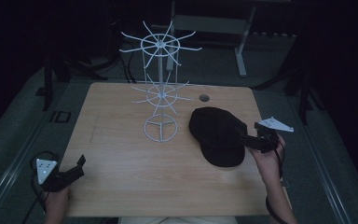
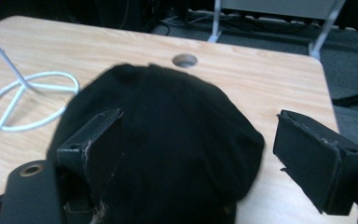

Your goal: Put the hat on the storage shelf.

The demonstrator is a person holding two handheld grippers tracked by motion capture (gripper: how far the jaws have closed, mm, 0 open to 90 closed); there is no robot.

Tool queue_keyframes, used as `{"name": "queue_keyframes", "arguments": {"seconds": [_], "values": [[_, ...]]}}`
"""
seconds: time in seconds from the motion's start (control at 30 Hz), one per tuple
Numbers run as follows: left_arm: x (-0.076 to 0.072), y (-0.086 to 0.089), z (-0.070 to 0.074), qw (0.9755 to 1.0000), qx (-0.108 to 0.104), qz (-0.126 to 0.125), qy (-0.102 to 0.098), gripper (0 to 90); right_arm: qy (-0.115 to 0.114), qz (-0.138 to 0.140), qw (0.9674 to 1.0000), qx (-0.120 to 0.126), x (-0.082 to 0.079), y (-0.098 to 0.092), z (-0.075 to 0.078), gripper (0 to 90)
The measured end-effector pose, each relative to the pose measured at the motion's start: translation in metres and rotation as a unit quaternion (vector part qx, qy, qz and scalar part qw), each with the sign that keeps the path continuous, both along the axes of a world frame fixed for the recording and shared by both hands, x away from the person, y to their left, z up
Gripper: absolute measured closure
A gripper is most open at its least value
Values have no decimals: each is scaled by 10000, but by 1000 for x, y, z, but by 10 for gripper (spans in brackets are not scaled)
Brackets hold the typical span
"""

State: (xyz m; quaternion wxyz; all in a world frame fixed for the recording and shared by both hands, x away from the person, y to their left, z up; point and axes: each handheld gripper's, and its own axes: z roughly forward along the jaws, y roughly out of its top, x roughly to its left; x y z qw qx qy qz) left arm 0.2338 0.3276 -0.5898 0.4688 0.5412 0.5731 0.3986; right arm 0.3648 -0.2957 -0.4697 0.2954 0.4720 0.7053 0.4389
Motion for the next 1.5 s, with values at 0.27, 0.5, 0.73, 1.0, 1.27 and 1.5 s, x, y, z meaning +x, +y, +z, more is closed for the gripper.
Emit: {"name": "queue_keyframes", "arguments": {"seconds": [0.27, 0.5, 0.73, 1.0, 1.27, 1.5], "values": [[0, 0, 0, 10000, 7, -20, 4, 48, 163, 243, 9995, -73, 27, 28, 7, 171], [0, -1, 0, 10000, 60, -62, -11, 48, 365, 310, 9988, -140, 50, 49, 3, 202], [0, -1, 0, 10000, 49, -47, -25, 48, 534, 270, 9981, -107, 70, 60, -2, 203], [0, -1, 0, 10000, 55, -55, -33, 48, 746, 139, 9970, -180, 94, 75, -14, 215], [0, -1, 0, 9999, 79, -59, -19, 49, 1100, -31, 9926, -506, 109, 85, -33, 238], [0, -1, 0, 10000, 74, -53, -8, 49, 1429, -33, 9858, -878, 118, 92, -37, 362]]}}
